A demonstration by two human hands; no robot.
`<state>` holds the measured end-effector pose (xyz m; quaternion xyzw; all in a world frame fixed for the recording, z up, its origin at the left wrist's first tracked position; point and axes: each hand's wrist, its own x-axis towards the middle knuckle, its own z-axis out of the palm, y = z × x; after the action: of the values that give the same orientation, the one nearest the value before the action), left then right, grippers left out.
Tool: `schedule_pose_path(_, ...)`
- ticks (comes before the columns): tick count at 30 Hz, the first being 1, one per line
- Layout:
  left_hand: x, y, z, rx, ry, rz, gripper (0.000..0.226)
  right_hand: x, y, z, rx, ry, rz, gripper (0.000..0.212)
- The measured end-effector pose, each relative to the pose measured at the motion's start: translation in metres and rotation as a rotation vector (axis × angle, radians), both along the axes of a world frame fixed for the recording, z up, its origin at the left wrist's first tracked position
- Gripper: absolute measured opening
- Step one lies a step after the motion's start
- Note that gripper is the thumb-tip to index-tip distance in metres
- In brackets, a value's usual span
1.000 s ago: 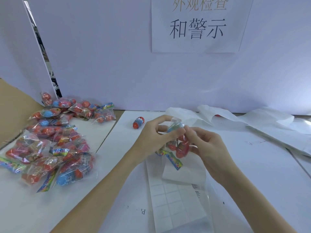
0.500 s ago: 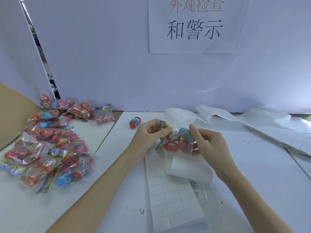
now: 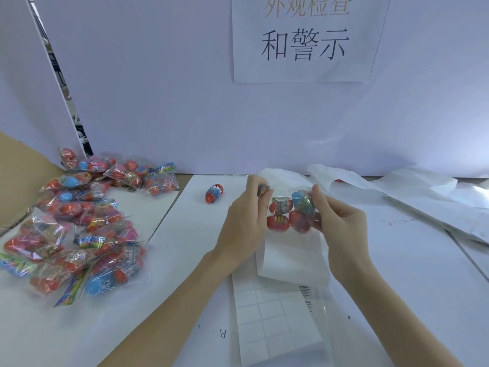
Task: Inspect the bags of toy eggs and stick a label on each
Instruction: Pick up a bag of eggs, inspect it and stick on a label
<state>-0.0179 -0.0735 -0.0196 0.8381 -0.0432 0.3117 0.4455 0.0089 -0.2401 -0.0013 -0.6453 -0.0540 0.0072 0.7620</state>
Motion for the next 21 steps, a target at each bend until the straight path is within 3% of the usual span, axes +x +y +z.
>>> schedule_pose_path(3, -0.001, -0.001, -0.001, -0.091, -0.019, 0.034, 0.011, -0.001, 0.0, 0.003, -0.092, -0.114, 0.059, 0.034)
schedule_pose_path(6, -0.001, -0.001, -0.001, -0.263, 0.023, 0.079, 0.013, -0.001, 0.002, 0.006, -0.02, -0.004, 0.288, 0.029)
schedule_pose_path(10, -0.001, 0.007, 0.006, -0.54, 0.157, 0.06, 0.029, -0.001, 0.001, 0.005, 0.067, 0.097, 0.225, 0.024)
schedule_pose_path(15, -0.006, 0.024, 0.014, -0.469, 0.139, 0.011, 0.043, 0.002, 0.0, 0.004, -0.006, 0.11, 0.181, 0.025)
schedule_pose_path(21, -0.004, 0.018, 0.013, -0.407, 0.232, -0.142, 0.016, -0.004, 0.004, 0.005, -0.069, 0.072, 0.299, 0.041)
